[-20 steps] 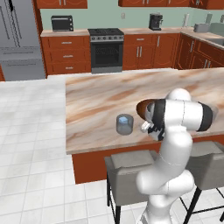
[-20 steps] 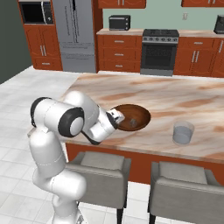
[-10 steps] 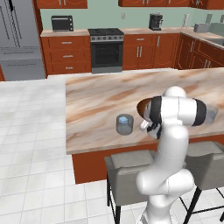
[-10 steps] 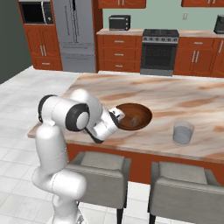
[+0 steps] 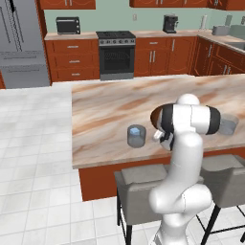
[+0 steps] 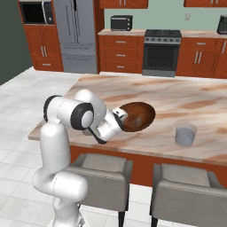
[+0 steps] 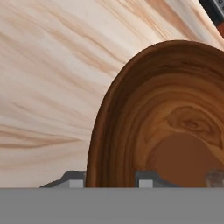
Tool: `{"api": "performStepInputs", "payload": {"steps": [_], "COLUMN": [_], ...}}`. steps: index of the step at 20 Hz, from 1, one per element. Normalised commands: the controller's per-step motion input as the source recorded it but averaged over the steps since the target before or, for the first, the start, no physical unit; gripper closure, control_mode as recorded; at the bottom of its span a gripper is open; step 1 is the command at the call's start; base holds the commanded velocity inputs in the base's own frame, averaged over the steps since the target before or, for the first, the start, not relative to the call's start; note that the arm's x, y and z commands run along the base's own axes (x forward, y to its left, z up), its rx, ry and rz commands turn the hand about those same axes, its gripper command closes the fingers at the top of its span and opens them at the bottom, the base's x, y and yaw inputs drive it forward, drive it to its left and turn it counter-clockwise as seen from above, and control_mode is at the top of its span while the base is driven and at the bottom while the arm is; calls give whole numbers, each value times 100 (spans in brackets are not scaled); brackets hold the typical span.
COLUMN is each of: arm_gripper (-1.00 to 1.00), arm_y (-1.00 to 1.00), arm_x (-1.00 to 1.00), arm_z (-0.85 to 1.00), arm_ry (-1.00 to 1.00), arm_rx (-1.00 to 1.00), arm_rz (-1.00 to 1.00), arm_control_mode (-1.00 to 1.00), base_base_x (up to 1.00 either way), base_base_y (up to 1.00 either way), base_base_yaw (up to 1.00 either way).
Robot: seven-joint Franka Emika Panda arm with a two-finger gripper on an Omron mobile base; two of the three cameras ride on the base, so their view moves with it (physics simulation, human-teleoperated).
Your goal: There are four ice cubes in the ice bowl. Place two ice cubes in each glass of water.
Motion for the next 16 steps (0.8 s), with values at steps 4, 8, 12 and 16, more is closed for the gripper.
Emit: {"api": "performStepInputs", "payload": {"steps": [4,8,12,16], "arm_gripper": [100,100,100,100], "arm_y": [-25,-35,-24,-2], "arm_x": [1,0,0,0], "arm_z": [0,0,6,32], "arm_ry": [0,0,-6,-4], "arm_rx": [0,0,0,-8], "arm_rz": [1,0,0,0], "arm_control_mode": [-100,-100,-100,-100], "base_base_x": [0,0,0,0], "base_base_y": [0,0,0,0], "base_base_yaw": [0,0,0,0]}}
